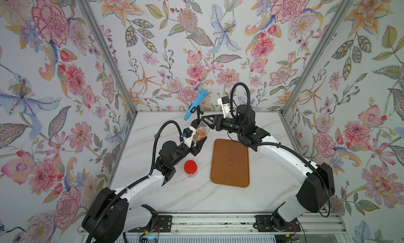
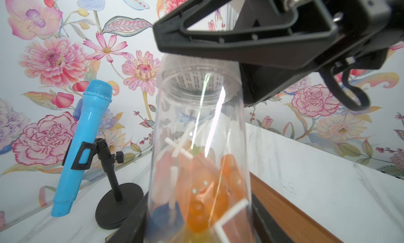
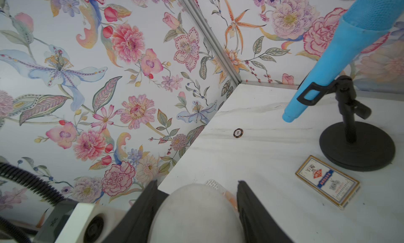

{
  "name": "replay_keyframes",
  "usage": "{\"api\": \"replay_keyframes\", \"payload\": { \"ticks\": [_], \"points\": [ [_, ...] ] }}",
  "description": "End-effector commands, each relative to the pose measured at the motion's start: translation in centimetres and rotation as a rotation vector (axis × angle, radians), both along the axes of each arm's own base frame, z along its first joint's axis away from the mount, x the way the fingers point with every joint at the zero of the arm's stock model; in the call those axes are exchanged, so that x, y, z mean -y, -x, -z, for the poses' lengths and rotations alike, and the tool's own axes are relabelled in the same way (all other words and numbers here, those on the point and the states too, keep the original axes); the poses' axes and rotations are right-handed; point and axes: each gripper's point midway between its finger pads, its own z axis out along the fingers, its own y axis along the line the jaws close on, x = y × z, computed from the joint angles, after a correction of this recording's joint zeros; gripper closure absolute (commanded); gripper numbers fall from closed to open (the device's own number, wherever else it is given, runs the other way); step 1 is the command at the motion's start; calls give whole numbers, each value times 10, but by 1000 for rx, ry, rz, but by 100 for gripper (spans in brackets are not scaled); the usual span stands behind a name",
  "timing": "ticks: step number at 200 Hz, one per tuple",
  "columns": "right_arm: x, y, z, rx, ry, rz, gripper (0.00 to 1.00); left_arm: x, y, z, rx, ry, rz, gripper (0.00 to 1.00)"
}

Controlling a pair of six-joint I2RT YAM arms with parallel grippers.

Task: Pour the candies out of the jar
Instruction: Unscrew the lid from the jar.

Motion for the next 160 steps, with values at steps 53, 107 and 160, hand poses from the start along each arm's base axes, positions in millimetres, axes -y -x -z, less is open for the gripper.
{"api": "replay_keyframes", "payload": {
  "ticks": [53, 107, 160],
  "points": [
    [8, 63, -28, 207, -15, -310, 74, 34, 61, -62, 144, 135, 425, 100],
    [12, 50, -35, 191, -26, -243, 60, 34, 52, -55, 128, 106, 382, 100],
    [36, 23, -44, 170, -22, -56, 0, 30, 45, -45, 116, 79, 328, 100]
  ]
}}
